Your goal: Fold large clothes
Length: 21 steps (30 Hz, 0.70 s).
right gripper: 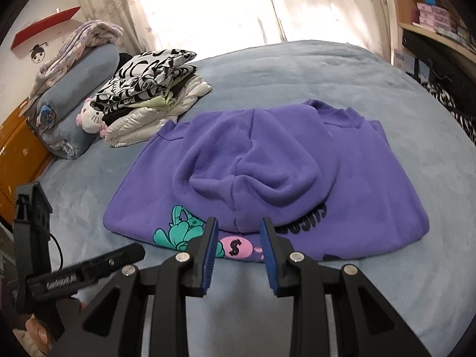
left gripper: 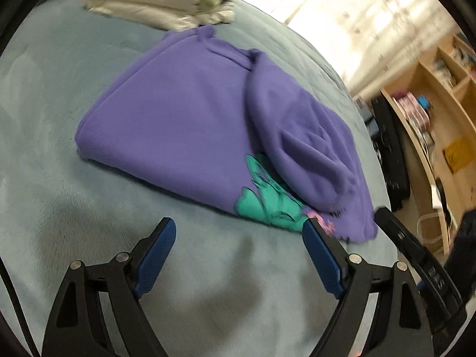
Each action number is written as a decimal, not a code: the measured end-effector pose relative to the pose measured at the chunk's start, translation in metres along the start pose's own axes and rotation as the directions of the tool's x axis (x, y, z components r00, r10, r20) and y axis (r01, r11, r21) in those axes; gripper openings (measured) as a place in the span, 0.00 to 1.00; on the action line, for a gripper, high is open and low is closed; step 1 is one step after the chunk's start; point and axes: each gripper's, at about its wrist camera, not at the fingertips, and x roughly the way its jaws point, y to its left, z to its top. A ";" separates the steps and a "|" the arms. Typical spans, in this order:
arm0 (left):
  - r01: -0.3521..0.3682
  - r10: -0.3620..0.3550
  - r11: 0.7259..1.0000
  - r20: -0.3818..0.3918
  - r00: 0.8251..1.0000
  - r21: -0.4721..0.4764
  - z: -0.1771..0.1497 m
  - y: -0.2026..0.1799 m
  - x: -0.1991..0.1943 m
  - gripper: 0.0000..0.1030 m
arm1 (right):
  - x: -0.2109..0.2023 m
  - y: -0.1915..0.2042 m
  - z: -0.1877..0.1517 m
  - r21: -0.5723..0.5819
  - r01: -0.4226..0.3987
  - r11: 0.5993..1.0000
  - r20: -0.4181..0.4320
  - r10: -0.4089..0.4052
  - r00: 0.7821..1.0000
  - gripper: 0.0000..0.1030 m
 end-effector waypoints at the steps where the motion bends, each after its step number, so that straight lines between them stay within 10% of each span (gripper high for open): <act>1: 0.005 -0.005 1.000 0.007 1.000 -0.019 0.002 0.006 0.004 0.83 | 0.002 0.002 0.001 -0.014 0.004 1.000 0.005 -0.004 1.000 0.28; 11: -0.009 0.018 0.997 0.120 0.993 -0.078 0.042 0.026 0.043 0.83 | 0.052 0.009 0.031 -0.095 0.070 0.993 0.039 -0.066 0.997 0.27; 13: -0.015 0.030 0.995 0.152 0.988 -0.099 0.055 0.030 0.049 0.76 | 0.066 0.007 0.036 -0.100 0.081 0.992 0.031 -0.078 0.996 0.23; 17: -0.071 0.089 0.994 0.237 0.967 -0.085 0.068 0.022 0.046 0.25 | 0.106 -0.001 0.034 -0.097 0.081 0.992 -0.059 -0.087 0.994 0.18; 21: -0.096 0.079 0.995 0.333 0.940 0.033 0.068 -0.001 0.025 0.16 | 0.121 -0.001 0.026 -0.114 0.072 0.991 -0.086 -0.082 0.993 0.18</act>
